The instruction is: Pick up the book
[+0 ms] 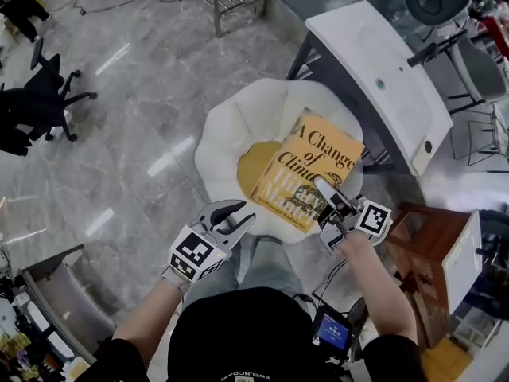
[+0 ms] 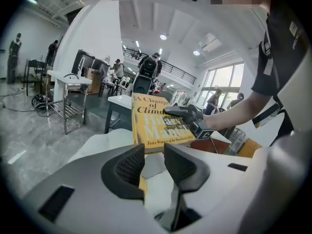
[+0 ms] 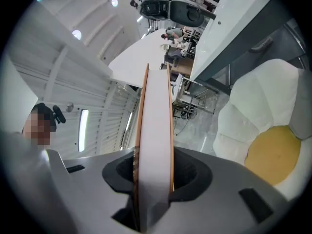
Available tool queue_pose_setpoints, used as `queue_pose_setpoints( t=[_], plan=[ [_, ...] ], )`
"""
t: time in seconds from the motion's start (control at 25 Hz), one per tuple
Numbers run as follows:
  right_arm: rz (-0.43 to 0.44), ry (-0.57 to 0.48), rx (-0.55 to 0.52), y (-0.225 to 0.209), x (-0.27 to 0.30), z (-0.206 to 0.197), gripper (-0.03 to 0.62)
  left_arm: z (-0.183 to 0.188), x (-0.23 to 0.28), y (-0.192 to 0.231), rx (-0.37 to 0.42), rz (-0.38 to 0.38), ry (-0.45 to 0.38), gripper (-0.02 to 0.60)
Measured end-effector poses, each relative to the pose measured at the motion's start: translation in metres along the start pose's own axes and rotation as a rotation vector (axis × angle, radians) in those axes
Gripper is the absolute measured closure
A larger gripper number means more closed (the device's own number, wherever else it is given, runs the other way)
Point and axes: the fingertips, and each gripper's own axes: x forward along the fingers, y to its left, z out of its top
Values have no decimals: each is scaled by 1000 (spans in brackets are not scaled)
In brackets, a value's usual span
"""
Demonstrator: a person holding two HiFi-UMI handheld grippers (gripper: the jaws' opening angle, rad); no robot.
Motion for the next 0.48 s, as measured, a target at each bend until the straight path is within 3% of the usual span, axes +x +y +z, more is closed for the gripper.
queue_pose_setpoints(
  t=[0.12, 0.48],
  plan=[
    [18, -18, -17, 20, -23, 9, 433, 9, 4, -22, 17, -9, -3, 466],
    [42, -89, -53, 72, -30, 24, 433, 57, -6, -29, 64, -48, -64, 466]
  ],
)
